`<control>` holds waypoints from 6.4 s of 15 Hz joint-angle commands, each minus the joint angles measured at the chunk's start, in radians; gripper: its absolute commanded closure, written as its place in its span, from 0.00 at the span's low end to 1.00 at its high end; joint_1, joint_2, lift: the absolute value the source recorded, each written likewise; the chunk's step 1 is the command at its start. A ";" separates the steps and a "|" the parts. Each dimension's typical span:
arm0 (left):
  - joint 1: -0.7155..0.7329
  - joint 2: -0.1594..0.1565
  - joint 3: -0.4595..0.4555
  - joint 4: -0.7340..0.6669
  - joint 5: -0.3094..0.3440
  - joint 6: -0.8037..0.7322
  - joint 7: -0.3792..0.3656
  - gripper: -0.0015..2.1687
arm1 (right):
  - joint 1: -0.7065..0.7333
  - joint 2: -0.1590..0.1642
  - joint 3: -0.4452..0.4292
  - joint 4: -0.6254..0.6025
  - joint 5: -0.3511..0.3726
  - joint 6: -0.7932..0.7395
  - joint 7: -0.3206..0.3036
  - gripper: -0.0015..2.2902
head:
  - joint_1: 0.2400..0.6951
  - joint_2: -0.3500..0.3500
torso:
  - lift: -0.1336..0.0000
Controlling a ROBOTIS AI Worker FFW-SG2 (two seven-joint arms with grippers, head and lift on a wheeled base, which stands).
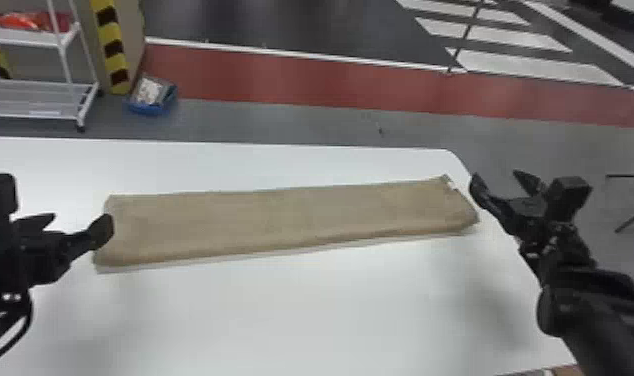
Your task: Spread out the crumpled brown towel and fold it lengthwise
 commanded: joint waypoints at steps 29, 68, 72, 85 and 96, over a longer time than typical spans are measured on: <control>-0.044 -0.006 0.009 0.035 -0.046 0.183 -0.157 0.52 | 0.086 0.000 -0.119 -0.058 -0.094 0.046 0.123 0.08 | 1.00 0.05 | 0.07; -0.232 0.018 0.069 0.103 -0.073 0.416 -0.081 0.03 | -0.196 0.005 0.003 -0.126 0.182 0.797 0.400 0.06 | 1.00 0.32 | 0.07; -0.290 0.015 0.078 0.172 -0.041 0.459 -0.144 0.03 | -0.211 0.006 0.034 -0.127 0.231 0.902 0.409 0.06 | 1.00 0.30 | 0.07; -0.333 0.003 0.071 0.234 -0.020 0.456 -0.257 0.03 | -0.225 -0.005 0.016 -0.031 0.204 0.613 0.435 0.04 | 1.00 0.26 | 0.07; -0.350 0.003 0.066 0.265 -0.032 0.447 -0.269 0.03 | -0.239 -0.009 0.010 0.008 0.199 0.607 0.426 0.06 | 1.00 0.25 | 0.07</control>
